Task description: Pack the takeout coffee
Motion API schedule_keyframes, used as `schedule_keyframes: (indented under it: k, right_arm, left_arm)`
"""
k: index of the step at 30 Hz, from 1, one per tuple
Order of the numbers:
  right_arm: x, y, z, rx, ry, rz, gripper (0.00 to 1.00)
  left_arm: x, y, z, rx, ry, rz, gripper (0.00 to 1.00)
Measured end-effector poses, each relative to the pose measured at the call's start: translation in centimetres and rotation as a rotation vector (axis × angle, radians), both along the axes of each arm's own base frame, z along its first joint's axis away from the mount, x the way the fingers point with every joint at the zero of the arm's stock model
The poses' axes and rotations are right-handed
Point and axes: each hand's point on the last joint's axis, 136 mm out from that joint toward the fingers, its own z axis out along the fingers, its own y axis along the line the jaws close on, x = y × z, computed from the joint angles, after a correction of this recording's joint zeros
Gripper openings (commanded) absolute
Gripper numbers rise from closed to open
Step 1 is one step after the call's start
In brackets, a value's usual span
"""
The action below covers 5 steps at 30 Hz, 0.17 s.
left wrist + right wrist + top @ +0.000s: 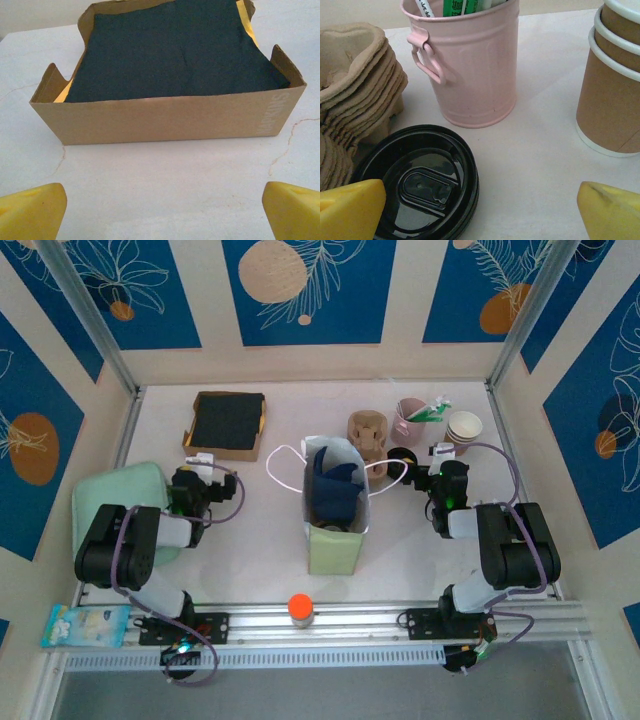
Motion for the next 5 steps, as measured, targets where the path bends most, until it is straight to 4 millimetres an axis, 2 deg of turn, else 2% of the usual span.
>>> schedule_keyframes:
  k: [5]
  right_arm:
    - [0.0, 0.06, 0.0, 0.002, 0.0, 0.003, 0.99]
  left_arm:
    - [0.04, -0.02, 0.05, -0.001, -0.001, -0.001, 1.0]
